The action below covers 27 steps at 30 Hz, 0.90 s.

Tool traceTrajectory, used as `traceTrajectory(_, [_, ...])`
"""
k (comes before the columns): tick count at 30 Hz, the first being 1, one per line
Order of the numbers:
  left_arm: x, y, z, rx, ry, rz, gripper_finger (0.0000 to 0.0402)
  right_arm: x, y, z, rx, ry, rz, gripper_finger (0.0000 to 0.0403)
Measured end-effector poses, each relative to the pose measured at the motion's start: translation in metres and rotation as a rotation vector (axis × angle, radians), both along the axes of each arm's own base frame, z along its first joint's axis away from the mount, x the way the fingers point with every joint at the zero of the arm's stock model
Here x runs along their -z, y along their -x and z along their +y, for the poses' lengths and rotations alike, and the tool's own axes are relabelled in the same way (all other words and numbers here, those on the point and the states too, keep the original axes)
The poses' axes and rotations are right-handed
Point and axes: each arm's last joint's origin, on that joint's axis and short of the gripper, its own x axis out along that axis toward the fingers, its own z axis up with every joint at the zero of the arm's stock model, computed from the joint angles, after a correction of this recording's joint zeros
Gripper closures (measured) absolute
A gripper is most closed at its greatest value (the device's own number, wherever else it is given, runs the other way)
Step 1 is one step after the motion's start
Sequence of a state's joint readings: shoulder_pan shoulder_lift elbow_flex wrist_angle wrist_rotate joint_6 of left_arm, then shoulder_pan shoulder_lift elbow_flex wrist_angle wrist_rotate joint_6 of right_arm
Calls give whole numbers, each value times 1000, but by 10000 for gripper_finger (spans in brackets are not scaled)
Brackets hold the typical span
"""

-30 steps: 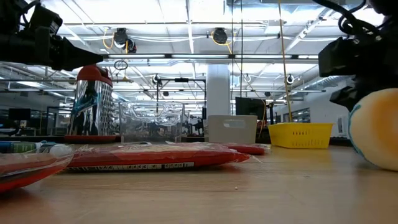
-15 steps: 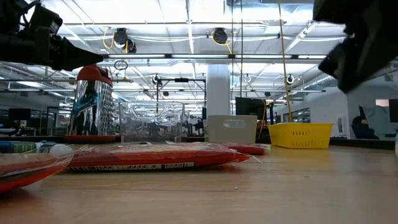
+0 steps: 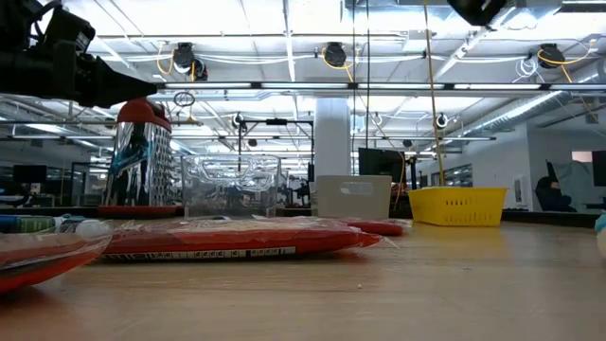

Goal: Pick & Place Food Item
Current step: Put the blue donut into the yellow bin

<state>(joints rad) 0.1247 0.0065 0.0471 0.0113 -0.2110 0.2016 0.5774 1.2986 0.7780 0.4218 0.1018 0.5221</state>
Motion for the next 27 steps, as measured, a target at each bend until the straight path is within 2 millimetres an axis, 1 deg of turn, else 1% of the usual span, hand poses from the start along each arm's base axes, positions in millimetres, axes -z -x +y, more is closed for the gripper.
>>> traceTrajectory(3, [0, 0, 0, 0, 0, 0, 378, -1, -1, 10, -29, 21, -26, 237])
traceTrajectory(6, [0, 0, 0, 0, 0, 1, 378, -8, -5, 23, -64, 71, -4, 200])
traceTrajectory(9, [0, 0, 0, 0, 0, 0, 378, -16, -8, 38, -104, 147, 55, 164])
traceTrajectory(11, [0, 0, 0, 0, 0, 0, 378, -14, -9, 47, -109, 240, 148, 146])
traceTrajectory(13, [0, 0, 0, 0, 0, 0, 378, -7, -7, 51, -90, 348, 271, 135])
traceTrajectory(15, [0, 0, 0, 0, 0, 0, 378, 2, -5, 51, -51, 433, 407, 130])
traceTrajectory(20, [0, 0, 0, 0, 0, 0, 378, 38, -1, 47, 35, 534, 691, 133])
traceTrajectory(24, [0, 0, 0, 0, 0, 0, 378, 62, -2, 48, 44, 592, 781, 136])
traceTrajectory(27, [0, 0, 0, 0, 0, 0, 378, 76, -5, 50, 31, 620, 822, 136])
